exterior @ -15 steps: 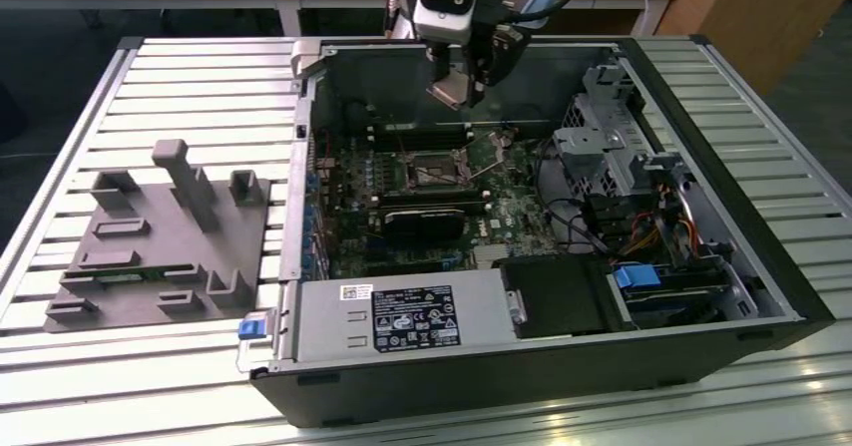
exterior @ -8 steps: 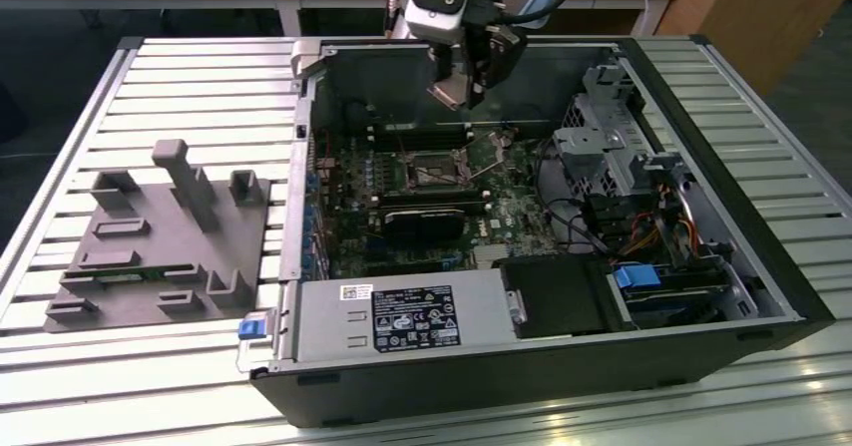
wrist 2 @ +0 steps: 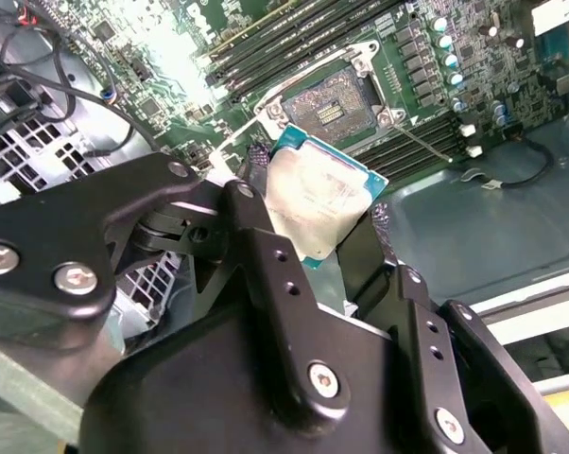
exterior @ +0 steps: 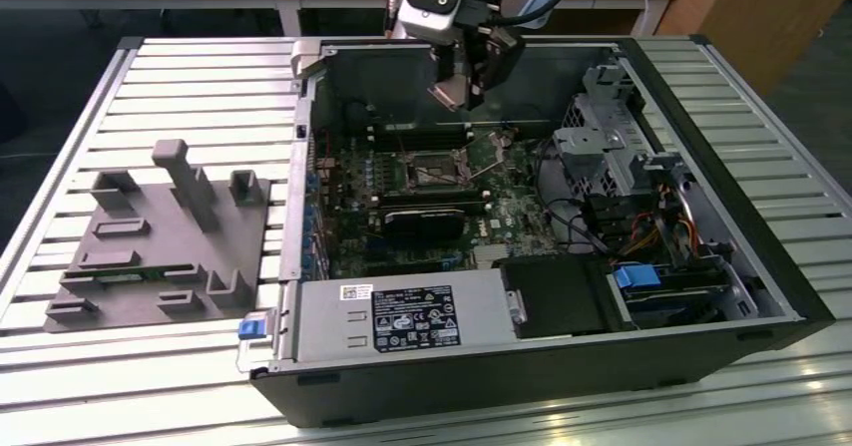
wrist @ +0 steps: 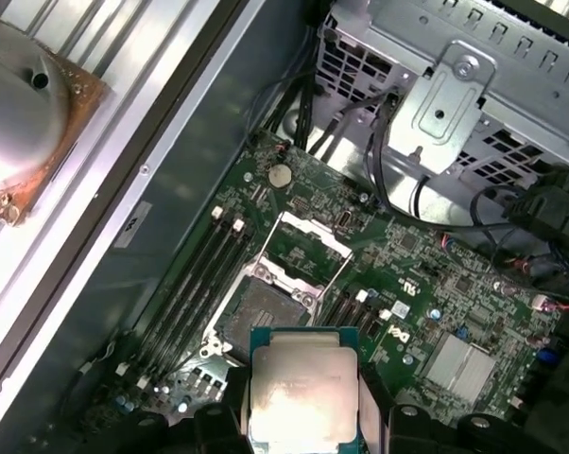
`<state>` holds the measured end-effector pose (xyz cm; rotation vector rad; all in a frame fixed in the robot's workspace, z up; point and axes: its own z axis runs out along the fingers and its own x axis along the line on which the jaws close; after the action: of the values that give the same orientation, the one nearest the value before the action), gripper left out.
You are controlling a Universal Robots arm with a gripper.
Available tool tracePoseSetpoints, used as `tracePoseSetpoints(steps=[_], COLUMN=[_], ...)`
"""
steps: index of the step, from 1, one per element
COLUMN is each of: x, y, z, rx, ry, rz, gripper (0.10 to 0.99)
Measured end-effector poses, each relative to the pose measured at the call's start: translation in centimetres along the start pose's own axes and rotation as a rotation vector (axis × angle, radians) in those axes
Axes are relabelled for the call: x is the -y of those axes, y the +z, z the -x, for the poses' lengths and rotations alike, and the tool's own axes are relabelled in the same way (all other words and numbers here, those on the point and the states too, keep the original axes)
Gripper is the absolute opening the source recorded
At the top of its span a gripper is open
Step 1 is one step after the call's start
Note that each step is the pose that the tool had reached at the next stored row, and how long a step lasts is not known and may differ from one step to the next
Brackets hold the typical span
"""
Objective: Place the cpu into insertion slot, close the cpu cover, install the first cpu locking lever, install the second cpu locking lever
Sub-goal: 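Place the cpu into insertion slot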
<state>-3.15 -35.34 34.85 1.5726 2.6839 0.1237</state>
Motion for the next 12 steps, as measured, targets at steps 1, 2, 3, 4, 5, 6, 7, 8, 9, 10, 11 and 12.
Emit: tracePoseSetpoints(steps=[1, 2, 3, 4, 5, 6, 7, 8, 9, 10, 11, 12], x=[0.00, 0.00, 0.01, 0.01, 0.01, 0.01, 0.01, 0.02, 0.02, 0.02, 0.02, 0.02], y=[0.02, 0.03, 0.05, 0.07, 0.09, 0.11, 0.13, 0.15, 0.16, 0.19, 0.20, 0.22], z=[0.00, 0.00, 0.00, 0.00, 0.00, 0.00, 0.00, 0.00, 0.00, 0.00, 0.00, 0.00], rx=[0.0005, 0.0010, 0.0015, 0.0020, 0.0025, 0.0031, 0.0036, 0.0041, 0.0046, 0.0052, 0.0057, 0.0063], ry=[0.006, 0.012, 0.019, 0.025, 0.031, 0.037, 0.044, 0.050, 0.056, 0.063, 0.069, 0.076], rz=[0.000, 0.000, 0.000, 0.000, 0.001, 0.001, 0.001, 0.001, 0.001, 0.001, 0.001, 0.001], gripper=[0.541, 0.541, 0.541, 0.541, 0.541, 0.541, 0.541, 0.541, 0.541, 0.541, 0.541, 0.541])
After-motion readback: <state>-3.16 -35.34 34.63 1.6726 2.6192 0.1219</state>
